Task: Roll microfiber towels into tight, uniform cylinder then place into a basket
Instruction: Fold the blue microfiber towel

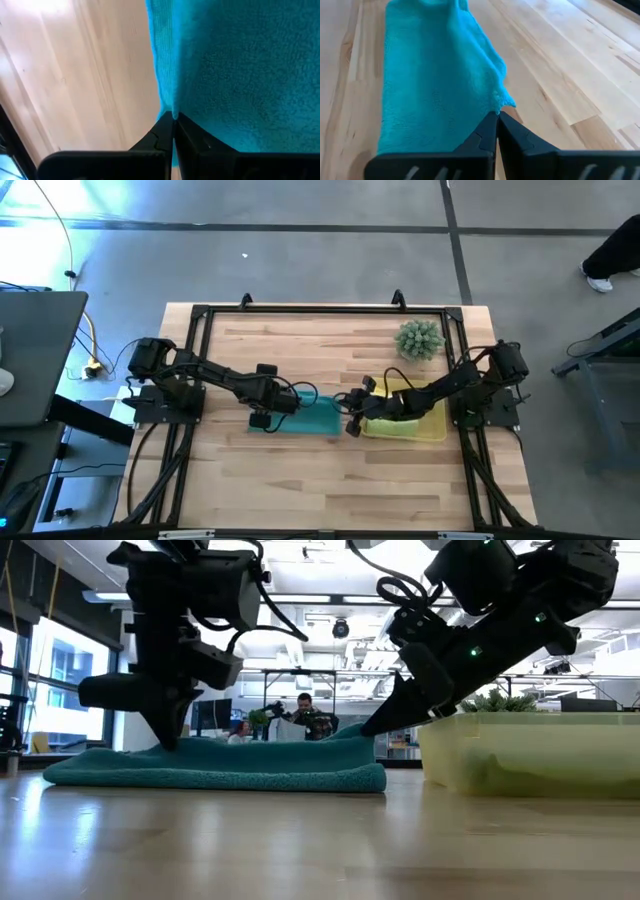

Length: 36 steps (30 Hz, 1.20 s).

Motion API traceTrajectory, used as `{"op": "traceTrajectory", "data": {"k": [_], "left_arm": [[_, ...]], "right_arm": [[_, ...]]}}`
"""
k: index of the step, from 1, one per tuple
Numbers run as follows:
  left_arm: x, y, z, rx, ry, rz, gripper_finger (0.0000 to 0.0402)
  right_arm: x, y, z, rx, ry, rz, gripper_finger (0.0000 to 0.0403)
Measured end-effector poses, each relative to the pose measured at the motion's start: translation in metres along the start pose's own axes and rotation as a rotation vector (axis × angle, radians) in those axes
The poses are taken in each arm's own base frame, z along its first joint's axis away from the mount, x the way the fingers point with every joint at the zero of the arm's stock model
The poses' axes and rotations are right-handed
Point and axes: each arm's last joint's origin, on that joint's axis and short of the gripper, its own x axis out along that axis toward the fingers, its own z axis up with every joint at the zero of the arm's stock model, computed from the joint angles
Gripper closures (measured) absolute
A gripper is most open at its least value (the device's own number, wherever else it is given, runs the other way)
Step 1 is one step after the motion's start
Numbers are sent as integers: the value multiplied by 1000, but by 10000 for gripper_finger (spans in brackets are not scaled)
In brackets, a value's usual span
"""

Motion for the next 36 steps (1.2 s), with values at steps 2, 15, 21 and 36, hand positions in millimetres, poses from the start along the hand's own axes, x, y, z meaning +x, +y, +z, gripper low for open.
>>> {"op": "traceTrajectory", "data": {"k": [2,15,21,36], "left_arm": [[1,0,2,2,-26,5,401],[5,4,3,-62,-34,12,401],[9,12,2,-151,-19,5,401],[9,18,-8,-190,65,140,321]], "right_arm": [[1,-1,0,-6,3,-2,399],[-5,3,21,-127,-51,22,283],[1,19,38,-124,-69,107,288],[55,24,0,-121,151,78,306]]}}
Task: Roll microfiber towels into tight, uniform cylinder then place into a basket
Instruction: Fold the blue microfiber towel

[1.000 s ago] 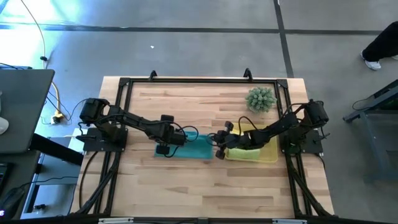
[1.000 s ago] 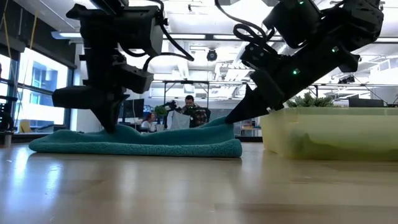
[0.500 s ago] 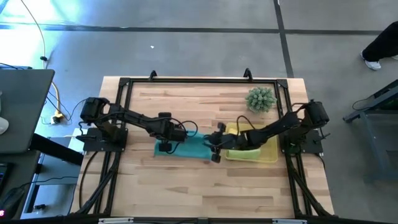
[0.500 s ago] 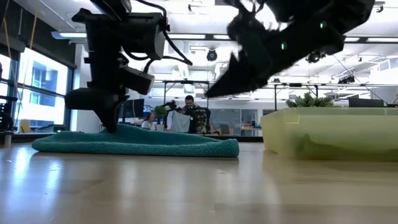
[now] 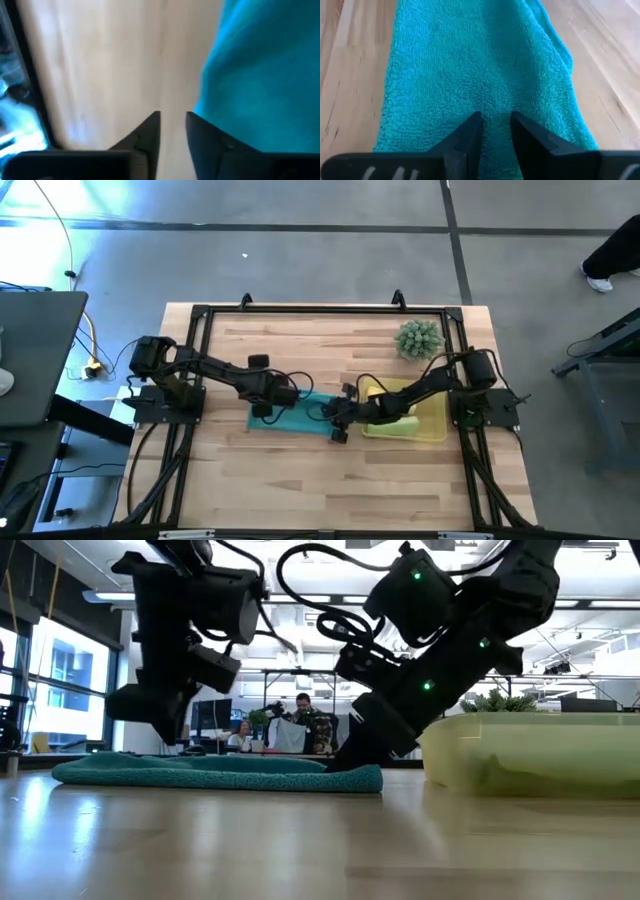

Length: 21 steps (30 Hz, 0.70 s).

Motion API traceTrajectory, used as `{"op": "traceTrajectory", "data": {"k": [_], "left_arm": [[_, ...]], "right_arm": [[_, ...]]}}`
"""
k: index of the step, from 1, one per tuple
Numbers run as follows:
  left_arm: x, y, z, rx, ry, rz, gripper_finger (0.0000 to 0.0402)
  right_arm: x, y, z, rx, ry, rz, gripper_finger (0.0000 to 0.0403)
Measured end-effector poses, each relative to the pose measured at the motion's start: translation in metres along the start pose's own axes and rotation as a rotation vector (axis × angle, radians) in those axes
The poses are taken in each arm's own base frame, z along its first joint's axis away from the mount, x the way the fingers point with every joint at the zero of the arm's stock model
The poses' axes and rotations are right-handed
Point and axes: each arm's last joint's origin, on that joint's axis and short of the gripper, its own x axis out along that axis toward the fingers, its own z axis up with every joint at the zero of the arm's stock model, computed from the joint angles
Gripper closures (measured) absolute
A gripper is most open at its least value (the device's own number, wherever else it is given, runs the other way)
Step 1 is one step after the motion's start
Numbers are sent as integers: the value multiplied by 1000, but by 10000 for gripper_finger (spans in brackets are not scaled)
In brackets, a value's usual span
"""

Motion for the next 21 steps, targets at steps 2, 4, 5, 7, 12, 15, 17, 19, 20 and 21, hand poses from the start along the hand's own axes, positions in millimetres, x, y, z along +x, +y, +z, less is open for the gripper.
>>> {"op": "traceTrajectory", "data": {"k": [2,4,5,7,12,15,17,19,20,21], "left_arm": [[-1,3,-4,-21,49,8,295],[-2,4,-7,-66,92,-33,276],[-3,3,-7,-81,107,-82,269],[-5,-5,-7,-69,119,-211,260],[-12,-27,-2,-6,8,-331,257],[-8,-35,-5,0,-17,-333,257],[-4,-39,-9,-19,-7,-332,257],[-1,-42,-14,-48,16,-336,257],[0,-43,-16,-65,27,-344,257],[1,-44,-17,-86,39,-352,257]], "right_arm": [[0,0,0,-2,8,-1,306],[0,0,0,-5,12,-2,306],[0,0,0,-7,13,-4,306],[0,-2,-1,-12,18,-25,306],[2,-9,-1,0,37,-43,306],[2,-9,-1,-25,39,-41,306],[2,-8,-1,-55,40,-38,306],[2,-8,-1,-82,41,-38,306],[2,-8,-2,-98,42,-37,306],[2,-8,-1,-116,42,-36,306]]}}
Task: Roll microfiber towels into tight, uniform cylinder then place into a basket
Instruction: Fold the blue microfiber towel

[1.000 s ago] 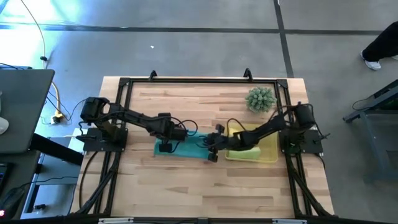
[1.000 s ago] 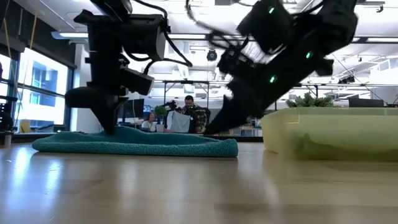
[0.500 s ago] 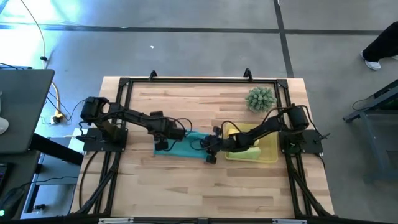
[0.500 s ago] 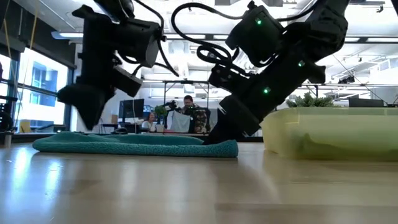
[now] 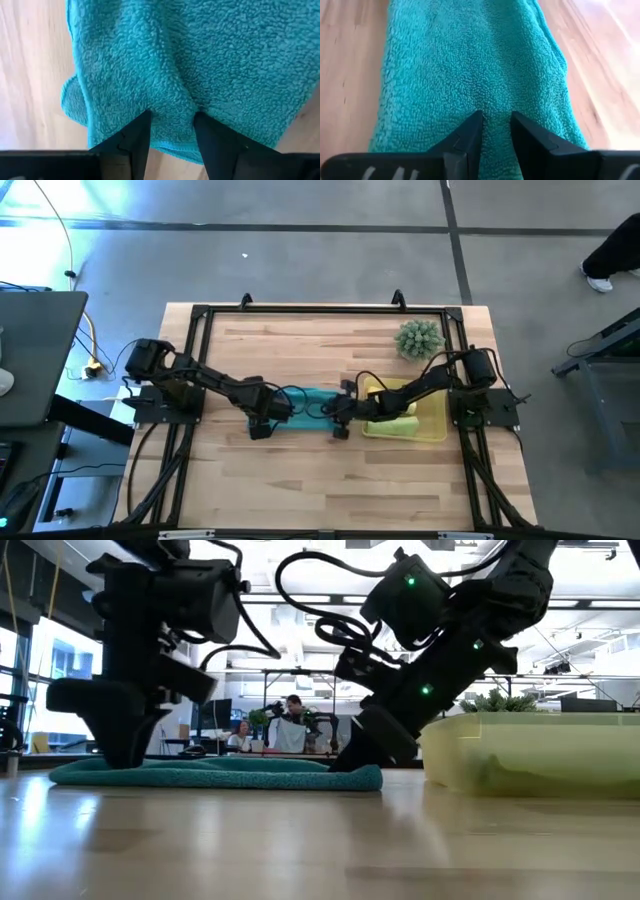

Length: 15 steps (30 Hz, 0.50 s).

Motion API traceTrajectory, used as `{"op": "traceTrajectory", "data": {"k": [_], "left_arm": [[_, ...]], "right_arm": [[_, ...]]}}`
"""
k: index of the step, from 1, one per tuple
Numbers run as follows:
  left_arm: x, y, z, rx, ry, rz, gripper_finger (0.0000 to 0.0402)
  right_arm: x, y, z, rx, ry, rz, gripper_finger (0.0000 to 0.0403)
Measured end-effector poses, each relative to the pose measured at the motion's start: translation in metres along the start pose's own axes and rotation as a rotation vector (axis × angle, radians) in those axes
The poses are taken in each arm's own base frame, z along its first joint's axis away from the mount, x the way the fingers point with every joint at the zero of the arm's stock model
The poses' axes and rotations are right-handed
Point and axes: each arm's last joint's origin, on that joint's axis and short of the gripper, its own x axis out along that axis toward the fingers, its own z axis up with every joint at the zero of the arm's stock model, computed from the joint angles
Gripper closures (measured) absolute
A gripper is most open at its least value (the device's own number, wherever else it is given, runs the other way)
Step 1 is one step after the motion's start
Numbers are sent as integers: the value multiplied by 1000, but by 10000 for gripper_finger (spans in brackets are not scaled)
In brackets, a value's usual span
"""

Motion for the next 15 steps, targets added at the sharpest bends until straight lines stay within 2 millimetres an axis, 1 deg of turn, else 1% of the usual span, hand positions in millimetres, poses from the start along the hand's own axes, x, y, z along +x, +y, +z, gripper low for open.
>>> {"op": "traceTrajectory", "data": {"k": [3,6,10,12,15], "left_arm": [[0,-5,-3,-81,32,-56,257],[-1,-17,-3,-160,48,-203,257],[-5,-33,4,-169,-15,-350,257],[-9,-38,8,-151,-50,-381,257],[-18,-43,15,-101,-81,-395,257]], "right_arm": [[1,-4,0,-76,1,-12,306],[4,-13,2,-144,-5,-52,306],[8,-27,6,-179,-32,-114,306],[9,-32,14,-166,-45,-129,306],[0,-35,36,-144,-91,-138,310]]}}
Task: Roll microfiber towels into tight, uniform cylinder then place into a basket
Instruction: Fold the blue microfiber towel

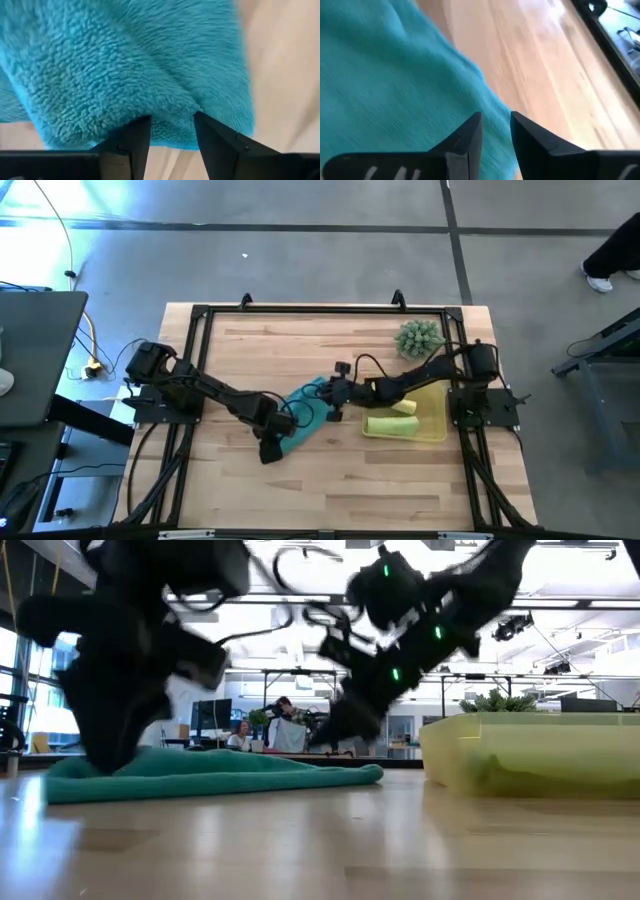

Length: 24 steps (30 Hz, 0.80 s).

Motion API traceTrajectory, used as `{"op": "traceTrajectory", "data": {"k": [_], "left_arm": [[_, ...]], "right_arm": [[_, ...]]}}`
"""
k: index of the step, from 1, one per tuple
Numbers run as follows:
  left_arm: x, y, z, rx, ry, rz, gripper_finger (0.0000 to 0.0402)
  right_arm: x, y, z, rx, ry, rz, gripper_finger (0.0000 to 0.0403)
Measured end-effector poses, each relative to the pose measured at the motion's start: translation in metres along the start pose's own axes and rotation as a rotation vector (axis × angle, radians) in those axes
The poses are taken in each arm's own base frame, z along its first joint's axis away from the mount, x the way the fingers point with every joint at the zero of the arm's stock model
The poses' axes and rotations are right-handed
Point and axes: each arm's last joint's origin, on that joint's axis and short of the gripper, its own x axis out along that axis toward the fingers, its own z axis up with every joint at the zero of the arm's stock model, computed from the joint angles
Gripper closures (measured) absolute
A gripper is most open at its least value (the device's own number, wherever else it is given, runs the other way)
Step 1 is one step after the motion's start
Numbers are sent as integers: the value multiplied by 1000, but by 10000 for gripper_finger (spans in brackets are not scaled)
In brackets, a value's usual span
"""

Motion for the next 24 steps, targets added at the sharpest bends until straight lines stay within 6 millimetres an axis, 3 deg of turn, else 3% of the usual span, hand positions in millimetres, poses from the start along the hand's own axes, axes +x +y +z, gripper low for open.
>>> {"op": "traceTrajectory", "data": {"k": [5,7,13,24], "left_arm": [[-23,-8,9,127,-31,47,257],[-30,-6,7,161,-13,122,257],[-32,-1,6,257,-38,272,257],[-2,10,-13,237,19,276,257]], "right_arm": [[-24,9,36,175,-12,59,318],[-30,19,40,266,9,80,320],[-34,41,21,393,72,-6,320],[-3,36,-20,442,206,-71,320]]}}
